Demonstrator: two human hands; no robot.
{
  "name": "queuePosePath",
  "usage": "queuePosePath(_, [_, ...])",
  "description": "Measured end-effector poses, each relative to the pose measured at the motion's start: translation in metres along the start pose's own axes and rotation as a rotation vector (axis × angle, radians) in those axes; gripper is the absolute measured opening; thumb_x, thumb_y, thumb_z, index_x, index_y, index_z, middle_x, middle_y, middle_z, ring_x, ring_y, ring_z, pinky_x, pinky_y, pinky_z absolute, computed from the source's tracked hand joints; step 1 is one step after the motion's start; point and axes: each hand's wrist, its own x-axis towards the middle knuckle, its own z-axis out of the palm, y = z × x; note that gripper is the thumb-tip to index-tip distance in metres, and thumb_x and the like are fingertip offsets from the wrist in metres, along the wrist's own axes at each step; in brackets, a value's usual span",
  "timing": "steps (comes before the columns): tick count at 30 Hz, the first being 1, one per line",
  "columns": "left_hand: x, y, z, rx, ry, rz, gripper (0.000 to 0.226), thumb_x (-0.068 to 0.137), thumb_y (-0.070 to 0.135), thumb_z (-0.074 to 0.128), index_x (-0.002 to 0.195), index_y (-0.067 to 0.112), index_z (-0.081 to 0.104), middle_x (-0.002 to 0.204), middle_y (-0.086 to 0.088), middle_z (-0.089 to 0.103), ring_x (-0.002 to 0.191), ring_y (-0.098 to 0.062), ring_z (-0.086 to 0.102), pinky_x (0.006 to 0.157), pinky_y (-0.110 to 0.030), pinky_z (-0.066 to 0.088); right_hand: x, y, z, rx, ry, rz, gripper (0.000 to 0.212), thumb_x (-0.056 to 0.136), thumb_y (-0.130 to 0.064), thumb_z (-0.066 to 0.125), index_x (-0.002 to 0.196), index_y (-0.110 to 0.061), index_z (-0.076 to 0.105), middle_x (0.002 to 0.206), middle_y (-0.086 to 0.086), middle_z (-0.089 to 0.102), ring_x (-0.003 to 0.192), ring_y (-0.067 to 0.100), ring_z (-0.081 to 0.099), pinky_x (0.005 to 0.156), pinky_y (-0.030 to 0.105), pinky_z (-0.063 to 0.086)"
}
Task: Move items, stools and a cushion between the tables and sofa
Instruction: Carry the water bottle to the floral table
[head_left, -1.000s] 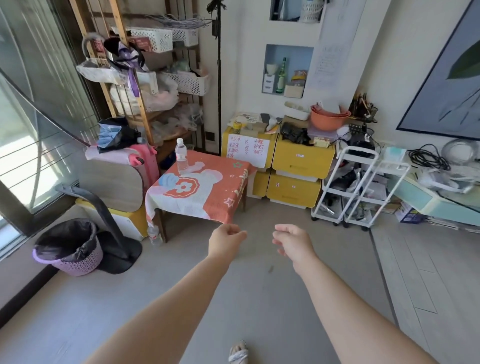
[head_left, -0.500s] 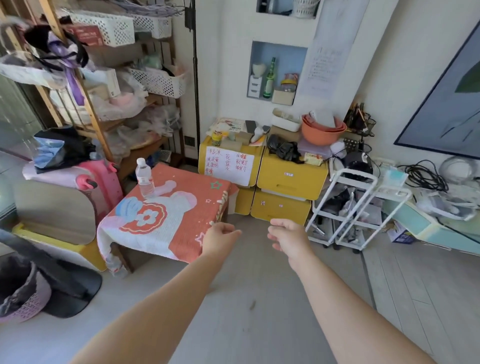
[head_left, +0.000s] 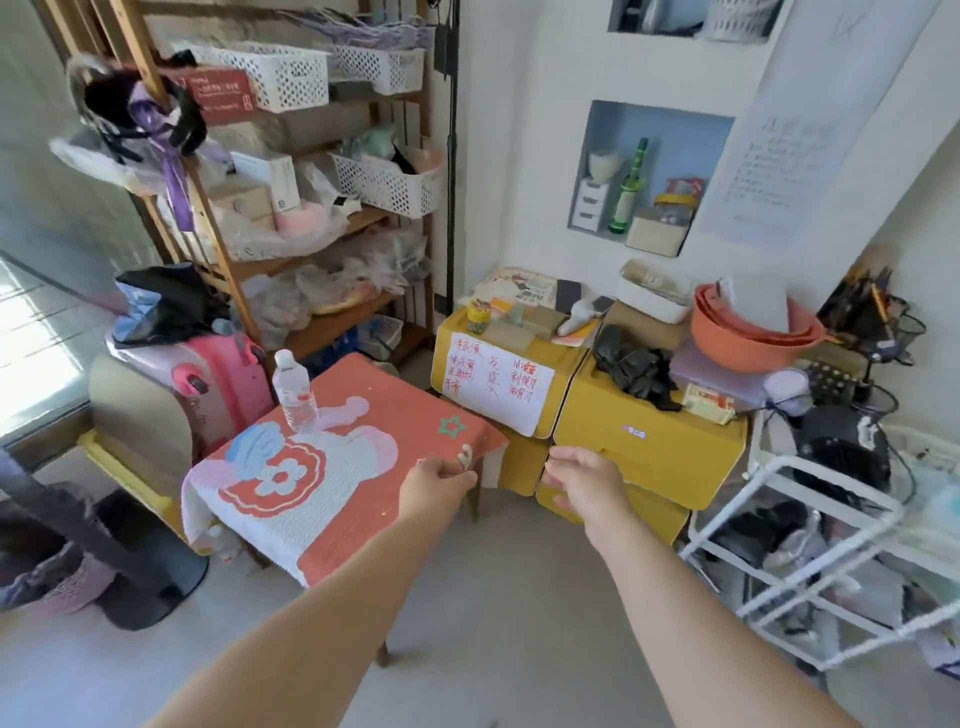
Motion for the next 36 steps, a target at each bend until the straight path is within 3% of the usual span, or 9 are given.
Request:
queuePosePath(3, [0.018, 0.025, 0.024, -0.021, 0.06, -0.04, 0.009, 0.082, 0.022, 0.063, 0.088, 0.016, 0.065, 0.09, -0.004, 0.066, 0.075, -0.016, 0.058, 0.073, -0.028, 0.049, 0.044, -0.026, -0.027, -0.063, -0.033, -0.044, 0.027, 0.086, -0.008, 0.055, 0.112, -0.01, 0.062, 0.084, -0.001, 0.063, 0.079, 0.017, 0.059, 0.064, 0.027, 0.046])
queuePosePath(6, [0.038, 0.046, 0.04, -0.084, 0.11, -0.057, 0.012, 0.083, 0.023, 0.063, 0.073, 0.025, 0.057, 0.083, 0.0, 0.063, 0.078, -0.017, 0.059, 0.073, -0.027, 0.047, 0.091, -0.049, -0.028, -0.156, -0.101, -0.1, 0.031, 0.085, -0.005, 0.054, 0.115, -0.008, 0.061, 0.097, 0.004, 0.064, 0.087, 0.017, 0.06, 0.077, 0.03, 0.05])
queuePosePath(8, [0.045, 0.051, 0.043, -0.085, 0.12, -0.077, 0.009, 0.083, 0.022, 0.064, 0.077, 0.023, 0.058, 0.083, -0.001, 0.063, 0.078, -0.018, 0.059, 0.07, -0.026, 0.047, 0.101, -0.051, -0.014, -0.21, -0.186, -0.129, 0.031, 0.085, -0.006, 0.055, 0.115, -0.008, 0.061, 0.104, 0.006, 0.064, 0.095, 0.019, 0.06, 0.085, 0.033, 0.05])
queuePosePath(10, [0.061, 0.054, 0.046, -0.122, 0.179, -0.094, 0.007, 0.082, 0.018, 0.065, 0.087, 0.018, 0.06, 0.088, -0.005, 0.065, 0.078, -0.019, 0.058, 0.066, -0.026, 0.047, 0.122, -0.049, 0.007, -0.24, -0.318, -0.146, 0.03, 0.084, -0.008, 0.056, 0.114, -0.011, 0.061, 0.106, 0.005, 0.064, 0.097, 0.018, 0.061, 0.081, 0.028, 0.05])
queuePosePath(14, [0.099, 0.058, 0.04, -0.158, 0.225, -0.114, 0.012, 0.083, 0.013, 0.064, 0.093, 0.014, 0.058, 0.091, -0.007, 0.064, 0.083, -0.023, 0.059, 0.079, -0.035, 0.049, 0.158, -0.055, 0.04, -0.261, -0.45, -0.15, 0.026, 0.083, -0.01, 0.057, 0.109, -0.014, 0.061, 0.109, 0.005, 0.063, 0.102, 0.019, 0.06, 0.088, 0.031, 0.05])
queuePosePath(19, [0.167, 0.054, 0.025, -0.236, 0.323, -0.147, 0.013, 0.085, 0.014, 0.064, 0.096, 0.012, 0.057, 0.085, -0.002, 0.06, 0.08, -0.02, 0.057, 0.065, -0.027, 0.045, 0.221, -0.079, 0.076, -0.35, -0.489, -0.155, 0.024, 0.086, -0.009, 0.057, 0.11, -0.01, 0.061, 0.104, 0.006, 0.062, 0.097, 0.019, 0.058, 0.084, 0.031, 0.047])
queuePosePath(27, [0.261, 0.075, -0.011, -0.282, 0.426, -0.21, 0.023, 0.084, 0.015, 0.064, 0.106, 0.007, 0.062, 0.096, -0.011, 0.064, 0.088, -0.025, 0.059, 0.081, -0.033, 0.047, 0.303, -0.145, 0.131, -0.389, -0.541, -0.194, 0.03, 0.085, -0.004, 0.054, 0.115, -0.008, 0.059, 0.099, 0.002, 0.06, 0.092, 0.016, 0.056, 0.087, 0.033, 0.046])
queuePosePath(31, [0.277, 0.069, -0.018, -0.285, 0.47, -0.272, 0.023, 0.085, 0.015, 0.062, 0.108, 0.009, 0.061, 0.096, -0.006, 0.063, 0.088, -0.021, 0.058, 0.08, -0.028, 0.044, 0.329, -0.141, 0.159, -0.43, -0.608, -0.15, 0.026, 0.086, -0.005, 0.055, 0.112, -0.008, 0.059, 0.083, 0.003, 0.06, 0.072, 0.012, 0.054, 0.074, 0.028, 0.043])
queuePosePath(36, [0.291, 0.053, -0.039, -0.339, 0.579, -0.373, 0.023, 0.085, 0.017, 0.064, 0.106, 0.008, 0.061, 0.096, -0.004, 0.063, 0.086, -0.02, 0.057, 0.078, -0.032, 0.046, 0.356, -0.142, 0.212, -0.471, -0.715, -0.131, 0.024, 0.087, -0.008, 0.057, 0.111, -0.007, 0.061, 0.079, -0.003, 0.059, 0.082, 0.017, 0.058, 0.078, 0.031, 0.046])
